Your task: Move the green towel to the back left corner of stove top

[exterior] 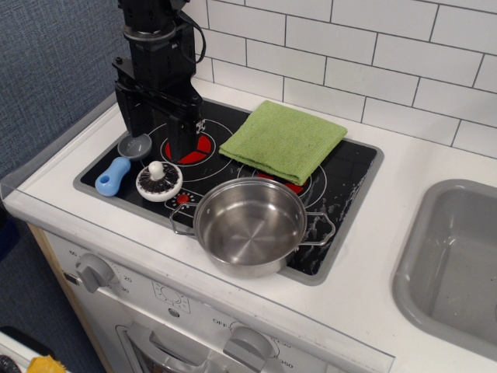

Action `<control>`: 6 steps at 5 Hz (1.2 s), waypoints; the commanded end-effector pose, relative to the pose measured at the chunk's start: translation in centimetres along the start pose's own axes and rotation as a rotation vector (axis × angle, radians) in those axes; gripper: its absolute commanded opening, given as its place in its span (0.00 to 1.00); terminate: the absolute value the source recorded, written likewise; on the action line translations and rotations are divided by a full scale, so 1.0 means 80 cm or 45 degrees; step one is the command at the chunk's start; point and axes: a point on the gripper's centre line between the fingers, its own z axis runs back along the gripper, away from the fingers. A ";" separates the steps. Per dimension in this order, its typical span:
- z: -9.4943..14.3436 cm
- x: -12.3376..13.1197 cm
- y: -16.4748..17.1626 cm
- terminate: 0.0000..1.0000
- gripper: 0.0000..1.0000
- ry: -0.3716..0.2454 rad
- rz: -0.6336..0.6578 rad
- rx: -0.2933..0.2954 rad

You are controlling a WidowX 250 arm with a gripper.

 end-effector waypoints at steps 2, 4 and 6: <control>0.004 0.056 -0.014 0.00 1.00 -0.072 -0.016 0.040; -0.012 0.130 -0.050 0.00 1.00 -0.128 0.028 0.024; -0.052 0.144 -0.058 0.00 1.00 -0.132 0.108 -0.001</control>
